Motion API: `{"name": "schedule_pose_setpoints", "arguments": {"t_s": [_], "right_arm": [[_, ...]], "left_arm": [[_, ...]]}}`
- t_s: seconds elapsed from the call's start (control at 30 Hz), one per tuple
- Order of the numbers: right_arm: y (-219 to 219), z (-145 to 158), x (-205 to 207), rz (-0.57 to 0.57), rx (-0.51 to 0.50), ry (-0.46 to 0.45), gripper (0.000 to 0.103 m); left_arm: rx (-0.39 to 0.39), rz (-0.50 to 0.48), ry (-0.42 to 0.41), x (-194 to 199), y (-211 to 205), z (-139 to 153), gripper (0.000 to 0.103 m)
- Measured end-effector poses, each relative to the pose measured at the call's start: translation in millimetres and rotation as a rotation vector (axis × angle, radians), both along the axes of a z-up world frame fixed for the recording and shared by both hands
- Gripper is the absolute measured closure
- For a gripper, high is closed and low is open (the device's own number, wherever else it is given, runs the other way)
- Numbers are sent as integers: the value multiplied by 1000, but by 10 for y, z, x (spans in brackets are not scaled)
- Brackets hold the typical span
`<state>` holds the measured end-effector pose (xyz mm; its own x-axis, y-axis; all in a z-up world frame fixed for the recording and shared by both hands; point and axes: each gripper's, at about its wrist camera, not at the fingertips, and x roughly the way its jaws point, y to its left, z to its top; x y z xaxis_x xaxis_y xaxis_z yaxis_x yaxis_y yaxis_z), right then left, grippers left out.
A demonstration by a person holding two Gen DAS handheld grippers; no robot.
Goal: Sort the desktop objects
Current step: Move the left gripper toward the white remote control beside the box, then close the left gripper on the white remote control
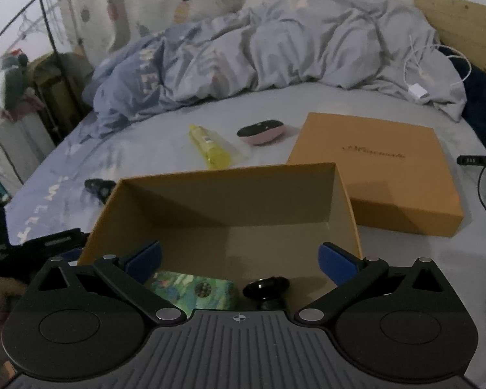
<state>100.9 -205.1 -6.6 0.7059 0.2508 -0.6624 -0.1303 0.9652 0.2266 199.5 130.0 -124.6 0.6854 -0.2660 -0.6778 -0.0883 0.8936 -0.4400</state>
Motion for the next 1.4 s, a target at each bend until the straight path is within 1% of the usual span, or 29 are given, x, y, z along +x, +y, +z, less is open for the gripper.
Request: {"name": "schedule_pose_setpoints", "arguments": {"t_s": [0.07, 0.1, 0.23, 0.33, 0.37, 0.43, 0.53, 0.6, 0.7, 0.9, 1.03, 1.1, 1.23, 1.3, 1.4], "right_arm": [[4, -12, 13, -1, -2, 3, 0], [4, -22, 18, -1, -3, 4, 0], [13, -57, 40, -3, -5, 12, 0], [14, -71, 46, -2, -7, 15, 0], [11, -72, 48, -2, -8, 15, 0], [6, -73, 52, -3, -10, 15, 0], [6, -73, 61, -2, -14, 13, 0], [12, -80, 67, -2, -15, 13, 0], [25, -85, 70, 0, -15, 16, 0], [69, -73, 67, 7, -19, 16, 0], [92, -70, 69, 9, -15, 16, 0], [115, -62, 58, 14, -16, 15, 0], [141, -32, 42, 17, -21, 13, 0], [133, -11, 34, 13, -18, 10, 0], [117, 20, 20, 5, -18, 6, 0]], "left_arm": [[-26, -6, 3, 40, 14, -30, 5], [-37, -10, 6, 63, 19, -42, 11], [-118, -28, 21, 155, 64, -122, 17], [-158, -22, 29, 200, 98, -175, 26], [-164, -21, 36, 211, 107, -195, 30], [-165, -16, 49, 220, 126, -242, 30], [-193, -26, 60, 243, 142, -308, 30], [-205, -32, 63, 266, 140, -331, 35], [-218, -35, 69, 311, 145, -374, 38], [-247, -68, 69, 376, 113, -455, 41], [-272, -60, 56, 399, 112, -515, 45], [-280, -61, 51, 416, 109, -532, 49], [-265, -64, 55, 439, 96, -546, 56], [-269, -58, 58, 434, 112, -558, 67], [-301, -47, 68, 417, 159, -575, 71]]}}
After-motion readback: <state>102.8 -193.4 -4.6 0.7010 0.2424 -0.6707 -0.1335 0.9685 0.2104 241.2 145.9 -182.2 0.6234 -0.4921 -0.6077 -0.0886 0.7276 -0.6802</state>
